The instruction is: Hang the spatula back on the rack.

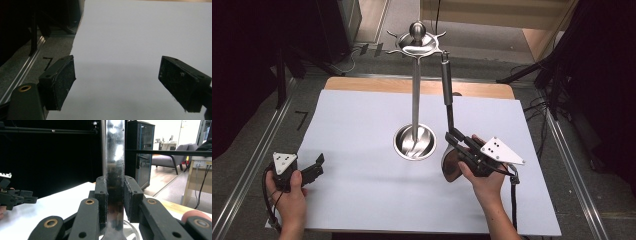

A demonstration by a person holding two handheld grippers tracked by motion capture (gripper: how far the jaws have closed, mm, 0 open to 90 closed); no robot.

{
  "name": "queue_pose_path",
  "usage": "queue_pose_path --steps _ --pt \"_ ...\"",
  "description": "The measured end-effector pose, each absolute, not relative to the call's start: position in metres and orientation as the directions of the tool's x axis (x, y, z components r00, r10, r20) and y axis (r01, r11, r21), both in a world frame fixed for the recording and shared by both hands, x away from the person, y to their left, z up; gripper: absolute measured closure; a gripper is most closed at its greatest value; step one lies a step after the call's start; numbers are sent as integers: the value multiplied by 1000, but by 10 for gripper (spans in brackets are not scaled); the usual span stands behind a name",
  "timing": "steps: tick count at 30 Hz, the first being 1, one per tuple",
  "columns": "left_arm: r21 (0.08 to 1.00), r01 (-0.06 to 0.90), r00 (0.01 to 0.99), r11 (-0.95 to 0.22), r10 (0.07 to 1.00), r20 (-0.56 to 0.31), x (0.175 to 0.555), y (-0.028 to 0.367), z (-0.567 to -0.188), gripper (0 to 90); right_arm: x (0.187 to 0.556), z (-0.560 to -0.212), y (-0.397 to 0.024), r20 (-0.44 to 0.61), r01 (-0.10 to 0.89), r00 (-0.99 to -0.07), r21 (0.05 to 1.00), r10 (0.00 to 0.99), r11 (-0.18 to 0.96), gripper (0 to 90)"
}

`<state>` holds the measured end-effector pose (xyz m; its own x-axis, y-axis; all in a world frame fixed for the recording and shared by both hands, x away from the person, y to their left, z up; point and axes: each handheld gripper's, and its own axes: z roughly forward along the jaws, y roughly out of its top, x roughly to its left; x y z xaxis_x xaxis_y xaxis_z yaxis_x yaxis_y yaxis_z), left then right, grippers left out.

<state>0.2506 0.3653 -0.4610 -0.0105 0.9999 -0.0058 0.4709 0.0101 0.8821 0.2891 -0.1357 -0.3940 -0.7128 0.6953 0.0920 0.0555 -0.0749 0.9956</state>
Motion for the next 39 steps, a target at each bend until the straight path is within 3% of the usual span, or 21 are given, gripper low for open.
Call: queue_pose_path --steps 8,25,39 --pt "883 469 -10 0 1000 5 250 364 -461 153 291 -392 -136 46 36 -682 999 729 -29 766" --pt "885 465 -10 4 1000 0 250 365 -461 153 299 -391 -132 88 92 -699 995 709 -32 754" --pt "886 464 -10 5 1000 -1 250 365 -461 153 296 -393 -145 129 150 -663 988 737 -37 627"
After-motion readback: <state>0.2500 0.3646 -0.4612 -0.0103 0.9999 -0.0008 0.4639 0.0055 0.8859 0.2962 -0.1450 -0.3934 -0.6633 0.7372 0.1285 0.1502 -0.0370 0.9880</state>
